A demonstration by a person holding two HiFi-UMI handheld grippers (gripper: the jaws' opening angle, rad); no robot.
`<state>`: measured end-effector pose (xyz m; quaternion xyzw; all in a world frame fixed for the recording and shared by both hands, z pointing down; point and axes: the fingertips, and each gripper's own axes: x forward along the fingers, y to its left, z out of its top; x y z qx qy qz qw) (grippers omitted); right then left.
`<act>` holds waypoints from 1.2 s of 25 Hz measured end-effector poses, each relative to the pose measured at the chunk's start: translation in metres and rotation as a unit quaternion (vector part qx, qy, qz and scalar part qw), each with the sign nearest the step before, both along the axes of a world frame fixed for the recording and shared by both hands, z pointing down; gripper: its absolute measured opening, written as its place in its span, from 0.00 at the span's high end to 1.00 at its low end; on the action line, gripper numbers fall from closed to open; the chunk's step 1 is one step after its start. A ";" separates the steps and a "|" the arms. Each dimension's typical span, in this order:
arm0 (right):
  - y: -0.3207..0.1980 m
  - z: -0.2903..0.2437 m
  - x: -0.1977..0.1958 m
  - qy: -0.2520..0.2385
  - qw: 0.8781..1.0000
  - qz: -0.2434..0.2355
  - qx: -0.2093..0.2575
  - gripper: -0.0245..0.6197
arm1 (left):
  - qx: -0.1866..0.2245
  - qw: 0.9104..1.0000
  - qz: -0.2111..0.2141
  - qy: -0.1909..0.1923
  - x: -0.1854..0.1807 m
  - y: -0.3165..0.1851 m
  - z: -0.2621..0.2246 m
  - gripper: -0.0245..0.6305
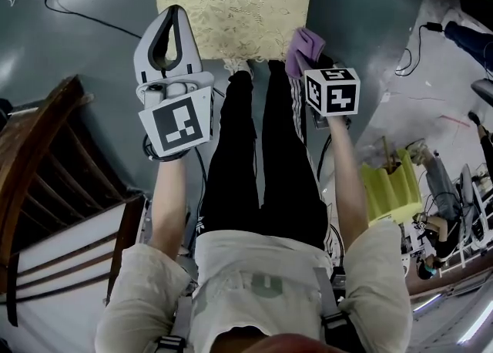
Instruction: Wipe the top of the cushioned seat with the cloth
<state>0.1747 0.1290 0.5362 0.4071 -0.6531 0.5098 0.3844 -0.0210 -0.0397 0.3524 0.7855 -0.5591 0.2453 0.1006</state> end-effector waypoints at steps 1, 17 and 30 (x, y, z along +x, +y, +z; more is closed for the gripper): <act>0.001 0.001 0.003 0.001 1.000 0.000 -0.002 0.81 | -0.001 1.000 -0.002 0.000 0.000 0.001 0.001 0.95; -0.001 0.006 0.006 0.030 0.999 -0.017 -0.039 0.81 | 0.005 1.000 -0.024 0.002 -0.019 -0.002 0.001 0.95; -0.141 -0.210 -0.061 0.007 0.987 -0.074 0.141 0.81 | 0.078 0.996 -0.027 0.020 -0.020 -0.029 -0.165 0.95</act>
